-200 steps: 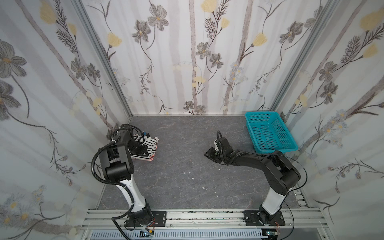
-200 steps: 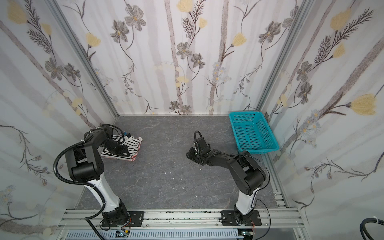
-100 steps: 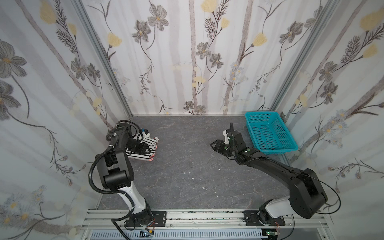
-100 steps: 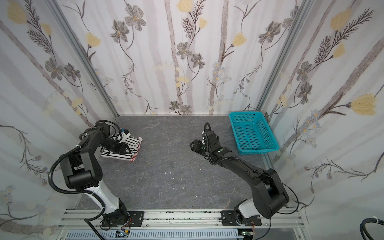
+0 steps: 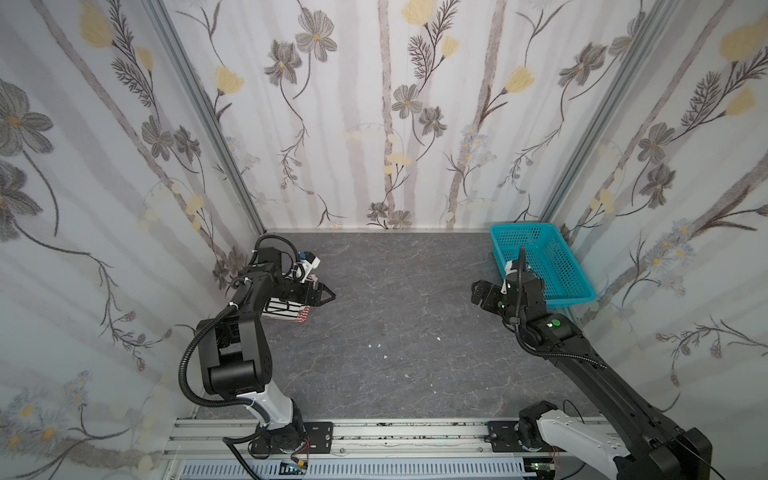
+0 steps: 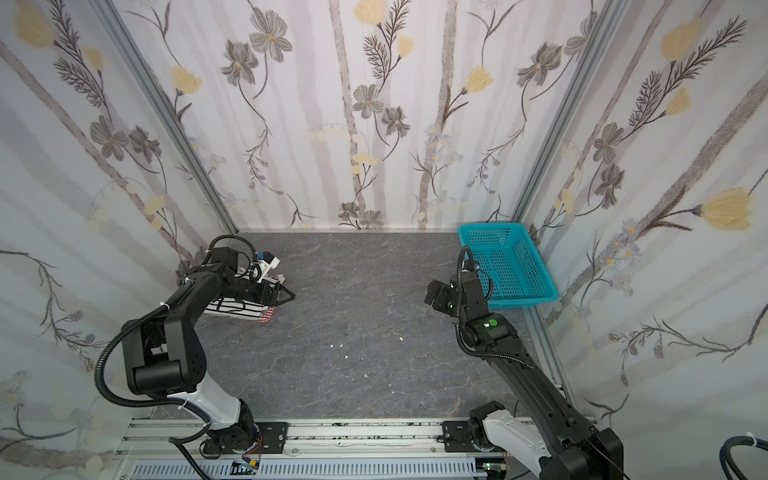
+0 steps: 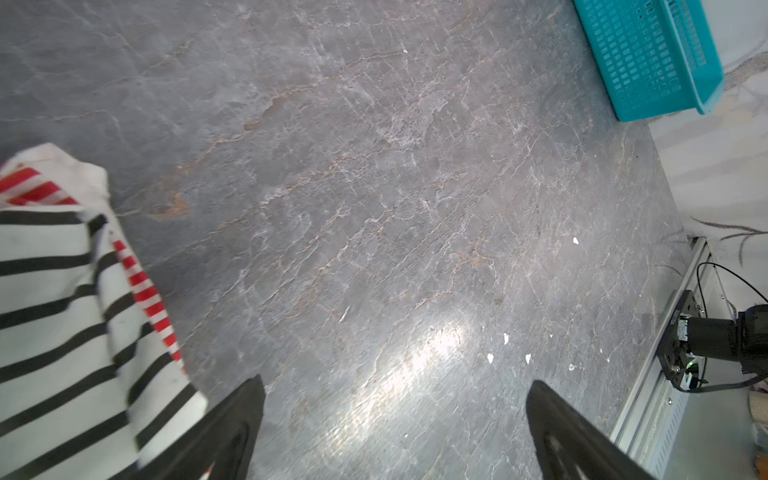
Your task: Fold and stack the tank tops
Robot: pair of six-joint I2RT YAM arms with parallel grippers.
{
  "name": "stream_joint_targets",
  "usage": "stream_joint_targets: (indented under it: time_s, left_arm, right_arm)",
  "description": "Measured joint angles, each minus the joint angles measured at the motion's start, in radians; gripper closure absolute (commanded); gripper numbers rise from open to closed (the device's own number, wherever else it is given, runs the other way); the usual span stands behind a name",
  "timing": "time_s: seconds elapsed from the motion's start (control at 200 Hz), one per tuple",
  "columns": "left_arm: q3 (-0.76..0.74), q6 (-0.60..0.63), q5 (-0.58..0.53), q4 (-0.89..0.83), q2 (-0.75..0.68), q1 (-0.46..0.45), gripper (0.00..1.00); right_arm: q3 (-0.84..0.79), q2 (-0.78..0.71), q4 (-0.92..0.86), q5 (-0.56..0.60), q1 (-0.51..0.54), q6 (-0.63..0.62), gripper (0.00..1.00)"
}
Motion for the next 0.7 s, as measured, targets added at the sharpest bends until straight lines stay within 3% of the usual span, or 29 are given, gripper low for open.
stream_joint_targets:
  time_s: [0.125, 0.39, 0.53, 0.7]
  left_arm:
    - [-0.123, -0.130, -0.068, 0.240, -0.048, -0.038, 0.00]
    - [-0.416, -0.399, -0.386, 0.765, -0.130, -0.153, 0.00]
    - [-0.626, -0.442, -0.504, 1.088, -0.230, -0.188, 0.00]
    - [-0.698, -0.446, -0.604, 1.333, -0.211, -0.195, 0.00]
  right_arm:
    - [-0.121, -0.030, 0.021, 0.078, -0.042, -0.068, 0.08]
    - [-0.314, -0.062, 0.240, 0.072, -0.106, -0.195, 0.09]
    - [-0.326, -0.031, 0.340, 0.058, -0.141, -0.230, 0.10]
    - [-0.330, 0.006, 0.442, 0.014, -0.201, -0.303, 0.11]
